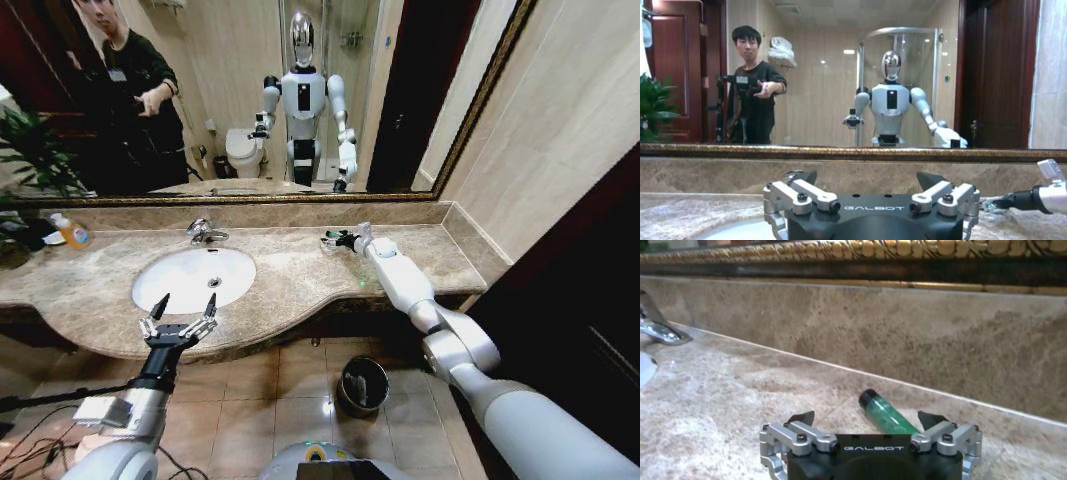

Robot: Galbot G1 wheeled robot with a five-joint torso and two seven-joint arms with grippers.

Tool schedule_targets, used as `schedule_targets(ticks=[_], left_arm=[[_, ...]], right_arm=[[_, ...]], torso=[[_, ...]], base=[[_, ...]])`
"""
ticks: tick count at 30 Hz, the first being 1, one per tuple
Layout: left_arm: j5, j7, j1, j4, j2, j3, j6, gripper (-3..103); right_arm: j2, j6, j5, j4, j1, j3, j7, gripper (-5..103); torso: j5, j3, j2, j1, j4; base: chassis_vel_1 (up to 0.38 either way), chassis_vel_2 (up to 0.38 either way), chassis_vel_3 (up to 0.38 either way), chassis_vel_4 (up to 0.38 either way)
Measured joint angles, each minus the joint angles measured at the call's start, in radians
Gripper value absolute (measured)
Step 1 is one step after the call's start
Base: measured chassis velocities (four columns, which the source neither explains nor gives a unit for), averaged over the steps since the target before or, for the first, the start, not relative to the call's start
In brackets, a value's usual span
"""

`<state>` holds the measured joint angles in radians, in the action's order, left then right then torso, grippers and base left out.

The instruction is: Pick up the trash from the sink and place it in the trash bin.

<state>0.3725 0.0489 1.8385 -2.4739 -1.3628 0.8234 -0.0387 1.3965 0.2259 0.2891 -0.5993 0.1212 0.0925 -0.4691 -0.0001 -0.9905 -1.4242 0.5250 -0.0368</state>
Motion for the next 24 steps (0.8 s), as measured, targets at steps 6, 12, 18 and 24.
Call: schedule_targets(ticks=[6,12,18,24], left_arm=[[0.000,0.000,0.000,0.000,0.000,0.000,0.000,100],[0.000,0.000,0.000,0.000,0.000,0.000,0.000,100],[0.000,0.000,0.000,0.000,0.000,0.000,0.000,100],[0.000,0.000,0.000,0.000,0.000,0.000,0.000,100]], right_arm=[[0.001,0.002,-0.006,0.030,-0.014,-0.005,0.002,98],[0.010,0.003,-0.007,0.036,-0.015,-0.015,0.024,77],[0.015,0.002,-0.006,0.016,-0.003,-0.022,0.042,60],[0.004,0.006,0.002,-0.025,0.015,-0.035,0.067,38]], torso=[[0.0000,0.000,0.000,0.000,0.0000],[0.0000,0.000,0.000,0.000,0.0000],[0.0000,0.000,0.000,0.000,0.0000],[0.0000,0.000,0.000,0.000,-0.0001]], base=[[0.000,0.000,0.000,0.000],[0.000,0.000,0.000,0.000],[0.000,0.000,0.000,0.000],[0.000,0.000,0.000,0.000]])
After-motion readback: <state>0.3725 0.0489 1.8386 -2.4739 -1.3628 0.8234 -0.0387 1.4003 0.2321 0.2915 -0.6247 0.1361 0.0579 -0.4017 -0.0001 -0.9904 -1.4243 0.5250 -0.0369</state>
